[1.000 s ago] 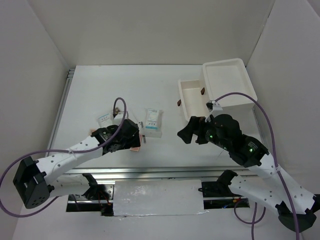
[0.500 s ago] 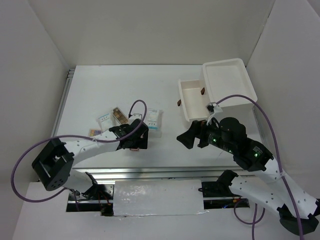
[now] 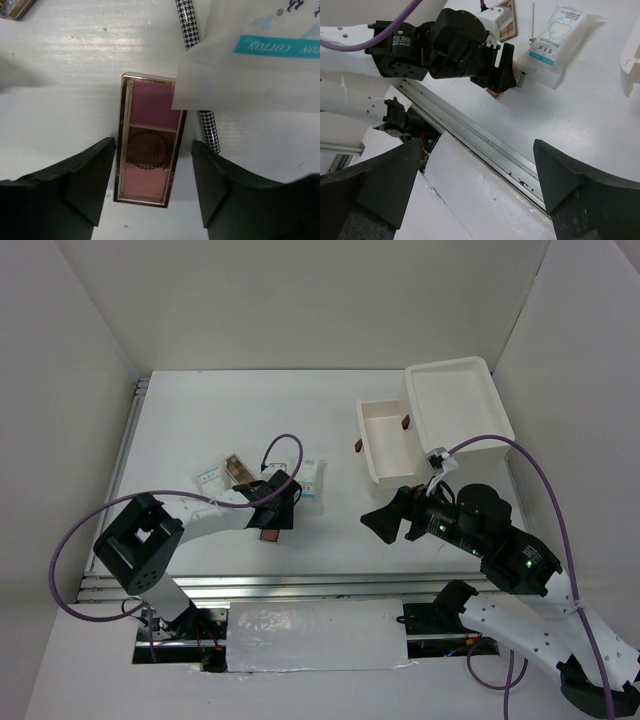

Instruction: Organize the makeup

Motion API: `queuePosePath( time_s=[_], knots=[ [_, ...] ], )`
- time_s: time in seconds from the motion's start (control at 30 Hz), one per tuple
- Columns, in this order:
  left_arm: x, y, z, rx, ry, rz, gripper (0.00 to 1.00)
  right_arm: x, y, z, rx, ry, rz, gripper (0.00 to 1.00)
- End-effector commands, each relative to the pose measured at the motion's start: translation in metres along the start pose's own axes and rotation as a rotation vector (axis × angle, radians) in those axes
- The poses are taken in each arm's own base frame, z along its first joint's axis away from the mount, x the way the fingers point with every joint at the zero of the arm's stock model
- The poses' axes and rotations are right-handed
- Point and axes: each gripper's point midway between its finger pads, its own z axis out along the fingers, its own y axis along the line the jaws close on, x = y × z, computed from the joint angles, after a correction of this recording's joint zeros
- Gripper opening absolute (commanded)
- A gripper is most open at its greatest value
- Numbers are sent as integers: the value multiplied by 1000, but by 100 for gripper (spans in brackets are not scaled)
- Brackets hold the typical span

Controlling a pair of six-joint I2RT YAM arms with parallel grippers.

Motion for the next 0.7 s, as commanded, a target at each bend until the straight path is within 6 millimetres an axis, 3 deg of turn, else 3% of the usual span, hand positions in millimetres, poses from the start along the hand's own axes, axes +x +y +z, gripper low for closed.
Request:
queuePosePath(
  time_s=[0.0,0.13,0.17,0.23,0.33,0.53,0.67],
  knots=[
    [17,6,9,-19,42,-7,72,-8,8,-5,-28,-27,-27,100],
    [26,14,2,-25,51,-25,51,-8,10,-5,-40,-29,-25,100],
    [25,17,-6,-26,33,-34,41,-9,10,-5,-40,-32,-23,100],
    [24,17,-24,-17,6,-40,31,-8,9,-5,-40,-31,-23,100],
    [15,13,-56,9,-53,-45,24,-9,11,-4,-46,-32,-20,100],
    [-36,-16,-132,174,-233,-74,21,-16,16,-7,-60,-48,-23,100],
    [-93,-70,-180,394,-361,-91,21,-26,23,-17,-78,-91,-18,100]
  ],
)
